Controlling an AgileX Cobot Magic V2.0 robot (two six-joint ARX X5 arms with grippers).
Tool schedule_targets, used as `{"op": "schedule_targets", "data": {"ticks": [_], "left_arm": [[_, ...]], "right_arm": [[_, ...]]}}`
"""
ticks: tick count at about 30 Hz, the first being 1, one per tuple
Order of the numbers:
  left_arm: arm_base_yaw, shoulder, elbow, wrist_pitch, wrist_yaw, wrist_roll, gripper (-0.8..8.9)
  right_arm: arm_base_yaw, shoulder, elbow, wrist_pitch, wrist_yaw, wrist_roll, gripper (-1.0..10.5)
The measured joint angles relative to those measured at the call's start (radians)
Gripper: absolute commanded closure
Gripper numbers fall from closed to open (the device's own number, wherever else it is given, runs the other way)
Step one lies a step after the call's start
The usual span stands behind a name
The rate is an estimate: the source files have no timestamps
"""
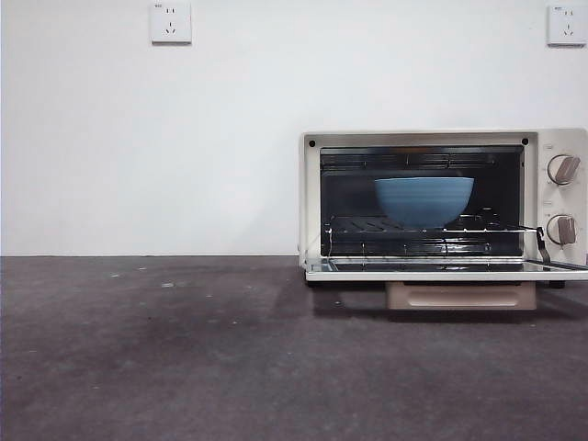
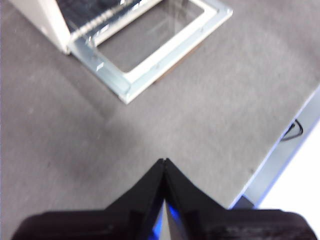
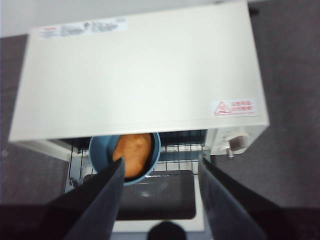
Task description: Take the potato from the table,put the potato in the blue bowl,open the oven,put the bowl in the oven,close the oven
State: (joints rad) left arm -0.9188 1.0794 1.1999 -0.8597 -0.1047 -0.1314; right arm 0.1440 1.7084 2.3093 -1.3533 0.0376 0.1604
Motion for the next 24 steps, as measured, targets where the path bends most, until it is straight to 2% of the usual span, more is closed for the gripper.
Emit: {"op": "schedule_targets", "data": {"ticks": [4, 10, 18, 24], "left_arm": [[0.003, 0.054, 0.000, 0.061, 0.021, 0.000, 8.21], [0.068, 0.178, 0.000, 0.161, 0.175, -0.005, 8.21], [0.220, 0.394, 0.000, 0.335, 0.475, -0.100, 8.21], [0.317, 0.543, 0.000, 0.377, 0.591, -0.148, 8.21]], "right_arm": [[0.000, -0.154, -0.108, 0.000, 0.026, -0.061, 8.5], [0.000, -0.384, -0.327, 0.000, 0.127, -0.124, 8.6], [0.000, -0.769, -0.724, 0.203, 0.138, -0.192, 8.6], [0.000, -1.009, -0.942, 0.174, 0.138, -0.207, 8.6]]}}
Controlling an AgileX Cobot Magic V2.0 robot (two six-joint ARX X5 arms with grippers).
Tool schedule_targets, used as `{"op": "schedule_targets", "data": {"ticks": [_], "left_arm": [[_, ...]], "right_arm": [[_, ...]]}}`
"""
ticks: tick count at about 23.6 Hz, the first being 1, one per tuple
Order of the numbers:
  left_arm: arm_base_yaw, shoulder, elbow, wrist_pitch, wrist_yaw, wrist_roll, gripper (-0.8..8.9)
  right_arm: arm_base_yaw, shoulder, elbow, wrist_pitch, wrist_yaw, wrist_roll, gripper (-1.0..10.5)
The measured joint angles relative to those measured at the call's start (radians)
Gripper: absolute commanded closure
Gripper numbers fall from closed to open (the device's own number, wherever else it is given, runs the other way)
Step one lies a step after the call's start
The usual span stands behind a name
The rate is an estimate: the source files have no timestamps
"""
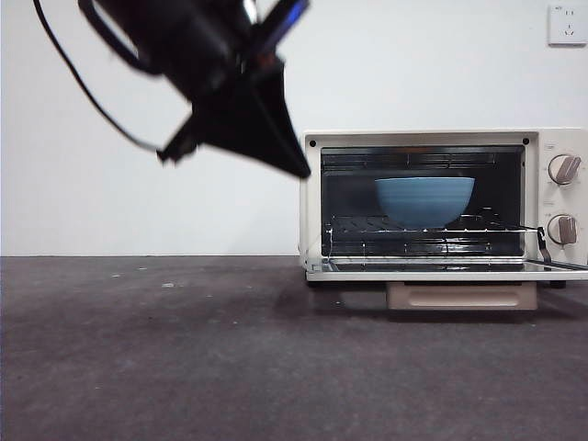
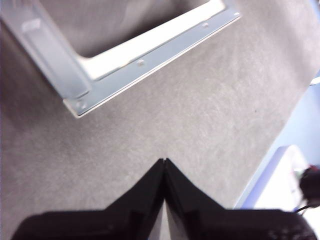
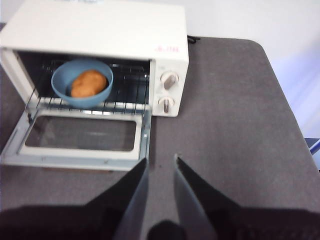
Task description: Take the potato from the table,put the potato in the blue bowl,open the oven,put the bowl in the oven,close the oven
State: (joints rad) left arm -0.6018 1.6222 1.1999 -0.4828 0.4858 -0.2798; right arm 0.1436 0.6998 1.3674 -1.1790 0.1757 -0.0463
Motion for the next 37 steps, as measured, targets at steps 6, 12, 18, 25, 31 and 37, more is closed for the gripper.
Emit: {"op": "schedule_targets", "data": {"ticks": [6, 12, 18, 25, 31, 37], "left_arm": [[0.082, 0.112, 0.000, 0.077, 0.098, -0.094, 8.22], [0.131, 0.216, 0.000, 0.121, 0.154, -0.205, 8.22], [0.133, 0.275, 0.000, 0.227, 0.188, -0.328, 8.22], [0.133, 0.330, 0.000, 0.247, 0.185, -0.417, 8.22], [0.132, 0.338, 0.000, 0.262, 0.171, -0.455, 8.22], [0.132, 0.338, 0.000, 0.313, 0.188, -0.493, 8.22]], "right_arm": [[0.000, -0.127, -0.033, -0.050, 0.000, 0.001, 8.6], [0.000, -0.177, -0.033, -0.088, -0.001, 0.002, 8.6], [0.000, -0.176, -0.034, -0.063, -0.019, 0.034, 9.6], [0.000, -0.177, -0.034, -0.047, -0.027, 0.042, 9.6], [0.000, -0.177, -0.034, -0.049, -0.061, 0.051, 9.6], [0.000, -0.177, -0.034, -0.049, -0.072, 0.061, 9.6]]}}
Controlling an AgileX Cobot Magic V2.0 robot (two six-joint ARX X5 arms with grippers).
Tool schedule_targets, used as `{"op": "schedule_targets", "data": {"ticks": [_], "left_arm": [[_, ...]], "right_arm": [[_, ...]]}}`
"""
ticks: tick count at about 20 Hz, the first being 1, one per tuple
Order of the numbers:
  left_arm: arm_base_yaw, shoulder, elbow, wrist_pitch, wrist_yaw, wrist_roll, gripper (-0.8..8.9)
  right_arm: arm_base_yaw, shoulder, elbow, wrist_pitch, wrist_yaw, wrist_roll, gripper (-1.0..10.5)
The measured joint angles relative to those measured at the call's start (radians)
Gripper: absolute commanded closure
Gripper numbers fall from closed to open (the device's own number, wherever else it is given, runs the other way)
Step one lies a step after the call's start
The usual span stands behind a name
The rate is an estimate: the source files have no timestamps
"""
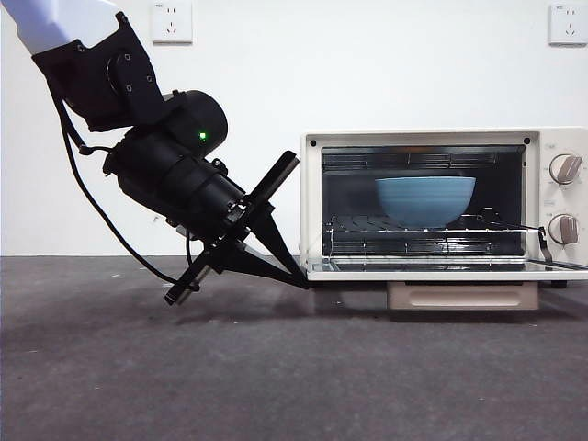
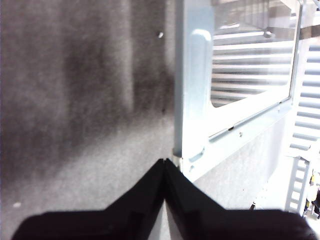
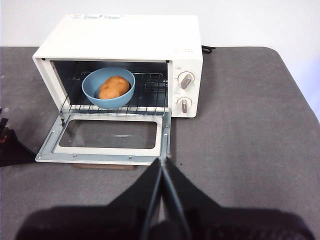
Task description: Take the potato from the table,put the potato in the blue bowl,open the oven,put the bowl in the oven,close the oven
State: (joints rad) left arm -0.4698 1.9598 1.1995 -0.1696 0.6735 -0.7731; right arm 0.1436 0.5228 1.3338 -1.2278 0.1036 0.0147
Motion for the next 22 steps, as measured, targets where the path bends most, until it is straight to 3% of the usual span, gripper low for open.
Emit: {"op": "schedule_targets", "data": {"ticks": [13, 22], "left_arm": [[-0.021, 0.002, -0.003, 0.002, 0.000, -0.019, 8.22], [-0.021, 0.005, -0.007, 0.090, 0.023, -0.097, 8.21]], "right_arm": [[0.000, 0.000, 0.000, -0.005, -0.007, 0.001, 9.6], [0.000, 0.000, 0.000, -0.006, -0.044, 0.008, 9.6]]}}
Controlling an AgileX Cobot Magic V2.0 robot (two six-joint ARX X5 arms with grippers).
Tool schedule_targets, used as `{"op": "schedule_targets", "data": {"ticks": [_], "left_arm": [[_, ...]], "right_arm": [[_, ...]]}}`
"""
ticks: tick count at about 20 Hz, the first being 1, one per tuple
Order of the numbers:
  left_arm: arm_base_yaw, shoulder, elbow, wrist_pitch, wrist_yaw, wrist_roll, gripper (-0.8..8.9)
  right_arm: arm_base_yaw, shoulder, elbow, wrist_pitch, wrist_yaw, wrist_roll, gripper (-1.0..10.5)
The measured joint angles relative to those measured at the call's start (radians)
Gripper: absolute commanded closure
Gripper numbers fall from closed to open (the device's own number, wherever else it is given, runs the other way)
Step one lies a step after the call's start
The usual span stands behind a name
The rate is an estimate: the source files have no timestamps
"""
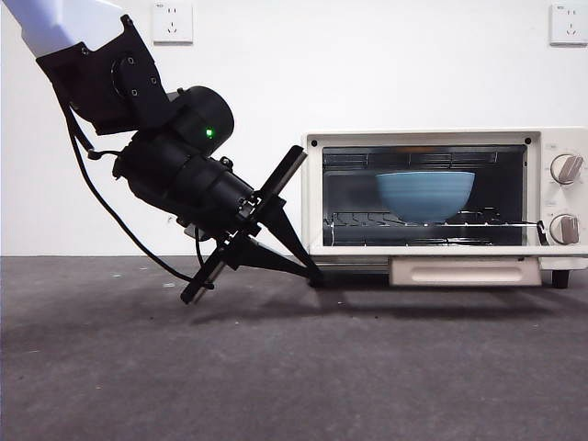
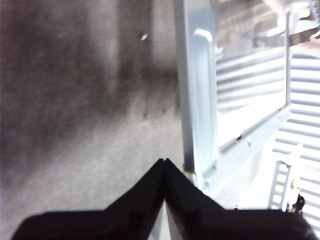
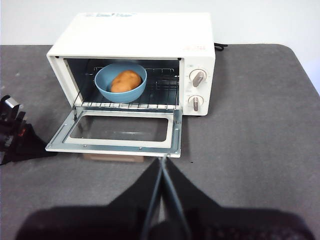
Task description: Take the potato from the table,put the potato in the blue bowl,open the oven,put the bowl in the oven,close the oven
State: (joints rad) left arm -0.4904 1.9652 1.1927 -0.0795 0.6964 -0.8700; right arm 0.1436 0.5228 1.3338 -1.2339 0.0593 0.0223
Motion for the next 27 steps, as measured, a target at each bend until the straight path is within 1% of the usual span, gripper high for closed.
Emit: {"op": "schedule_targets", "data": {"ticks": [6, 22, 24, 27], "left_arm": [[0.002, 0.000, -0.002, 0.066, 0.015, -0.053, 8.21], [0.032, 0.000, 0.000, 0.333, 0.040, -0.261, 8.21], [0.035, 0.000, 0.016, 0.352, 0.039, -0.283, 8.21], [0.041, 0.000, 0.061, 0.366, 0.038, -0.295, 8.21]], "right_arm": [[0.000, 0.000, 0.000, -0.003, 0.000, 0.001, 9.6], [0.000, 0.000, 0.000, -0.004, -0.007, 0.016, 9.6], [0.000, 0.000, 0.000, -0.004, -0.007, 0.016, 9.6], [0.000, 0.000, 0.000, -0.004, -0.007, 0.016, 9.6]]}}
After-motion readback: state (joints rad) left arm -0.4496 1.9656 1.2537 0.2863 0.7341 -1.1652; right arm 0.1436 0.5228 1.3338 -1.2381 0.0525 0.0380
